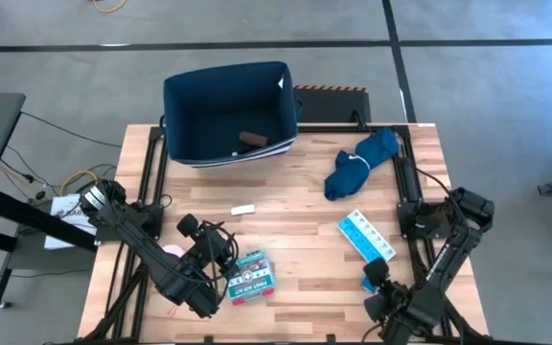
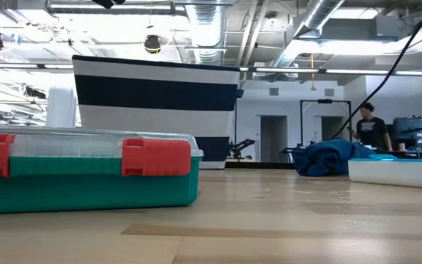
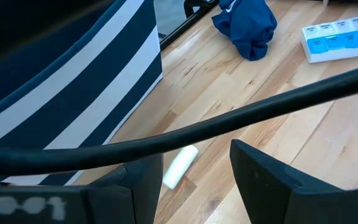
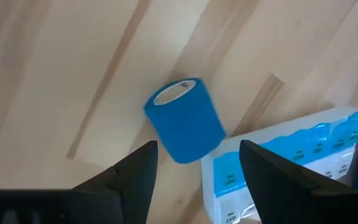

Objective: Pick & place medical supplies in basket/bin
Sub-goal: Put the rolled blue bandage into the blue bin

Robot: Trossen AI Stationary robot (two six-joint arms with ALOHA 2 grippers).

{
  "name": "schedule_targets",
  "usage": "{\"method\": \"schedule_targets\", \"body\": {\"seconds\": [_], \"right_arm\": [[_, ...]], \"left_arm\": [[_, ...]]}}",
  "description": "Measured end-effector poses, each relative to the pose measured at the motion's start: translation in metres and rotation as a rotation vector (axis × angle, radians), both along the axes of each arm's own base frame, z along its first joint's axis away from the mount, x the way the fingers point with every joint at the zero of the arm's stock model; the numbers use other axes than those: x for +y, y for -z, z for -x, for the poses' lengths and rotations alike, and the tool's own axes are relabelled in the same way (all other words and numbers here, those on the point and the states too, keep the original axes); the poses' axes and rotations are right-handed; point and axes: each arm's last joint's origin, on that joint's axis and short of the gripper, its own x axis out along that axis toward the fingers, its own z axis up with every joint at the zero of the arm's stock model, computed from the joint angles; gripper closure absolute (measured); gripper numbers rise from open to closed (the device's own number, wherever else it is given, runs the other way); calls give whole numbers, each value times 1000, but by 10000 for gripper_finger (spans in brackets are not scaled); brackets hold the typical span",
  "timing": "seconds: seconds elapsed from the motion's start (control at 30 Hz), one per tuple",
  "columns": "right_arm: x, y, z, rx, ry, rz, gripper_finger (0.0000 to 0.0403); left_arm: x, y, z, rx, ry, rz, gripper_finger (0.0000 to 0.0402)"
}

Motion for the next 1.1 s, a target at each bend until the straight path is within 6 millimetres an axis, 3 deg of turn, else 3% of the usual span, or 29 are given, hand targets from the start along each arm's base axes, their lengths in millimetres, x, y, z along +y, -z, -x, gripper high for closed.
{"method": "schedule_targets", "body": {"seconds": [0.27,0.67,0.93,1.1], "right_arm": [[-5,11,-16,184,-88,-62,163],[-6,68,-33,335,-216,119,162],[-10,75,-40,368,-183,134,167],[-15,70,-43,357,-167,130,202]], "left_arm": [[0,0,0,0,0,0,223],[0,0,0,0,0,0,223],[0,0,0,0,0,0,223],[0,0,0,4,4,-2,223]]}}
